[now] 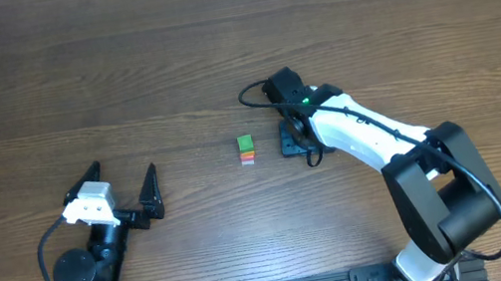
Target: Stack Cubes
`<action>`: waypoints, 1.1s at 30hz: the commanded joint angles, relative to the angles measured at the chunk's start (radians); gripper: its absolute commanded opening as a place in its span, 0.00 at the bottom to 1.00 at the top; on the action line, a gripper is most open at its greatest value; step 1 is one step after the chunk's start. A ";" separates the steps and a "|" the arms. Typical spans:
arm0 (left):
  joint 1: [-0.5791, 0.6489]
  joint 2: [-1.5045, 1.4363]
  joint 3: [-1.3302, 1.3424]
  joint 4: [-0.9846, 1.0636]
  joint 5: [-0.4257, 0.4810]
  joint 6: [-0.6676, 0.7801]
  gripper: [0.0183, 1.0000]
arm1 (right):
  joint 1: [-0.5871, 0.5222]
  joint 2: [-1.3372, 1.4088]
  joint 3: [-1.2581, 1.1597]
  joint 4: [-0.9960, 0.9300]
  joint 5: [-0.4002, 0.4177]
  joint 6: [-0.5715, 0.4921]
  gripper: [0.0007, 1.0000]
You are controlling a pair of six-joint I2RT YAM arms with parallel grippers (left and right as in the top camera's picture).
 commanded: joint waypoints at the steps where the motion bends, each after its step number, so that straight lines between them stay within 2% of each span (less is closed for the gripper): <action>1: 0.005 -0.009 -0.010 0.006 0.006 0.014 1.00 | -0.004 0.016 -0.009 0.007 -0.021 -0.006 0.49; 5: 0.005 -0.009 -0.010 0.006 0.006 0.014 1.00 | -0.004 0.016 -0.009 0.016 -0.032 -0.008 0.32; 9: 0.005 -0.009 -0.010 0.006 0.006 0.014 1.00 | -0.002 0.016 -0.009 0.017 -0.037 -0.008 0.23; 18: 0.005 -0.009 -0.010 0.006 0.006 0.014 1.00 | -0.002 0.016 -0.009 0.017 -0.038 -0.008 0.18; 23: 0.005 -0.009 -0.010 0.006 0.006 0.014 1.00 | -0.002 -0.013 -0.003 0.008 -0.041 -0.004 0.01; 29: 0.005 -0.009 -0.010 0.006 0.006 0.014 1.00 | -0.005 -0.100 0.056 -0.074 -0.040 -0.005 0.01; 33: 0.005 -0.009 -0.010 0.006 0.006 0.014 1.00 | 0.003 -0.161 0.160 -0.203 -0.028 -0.004 0.01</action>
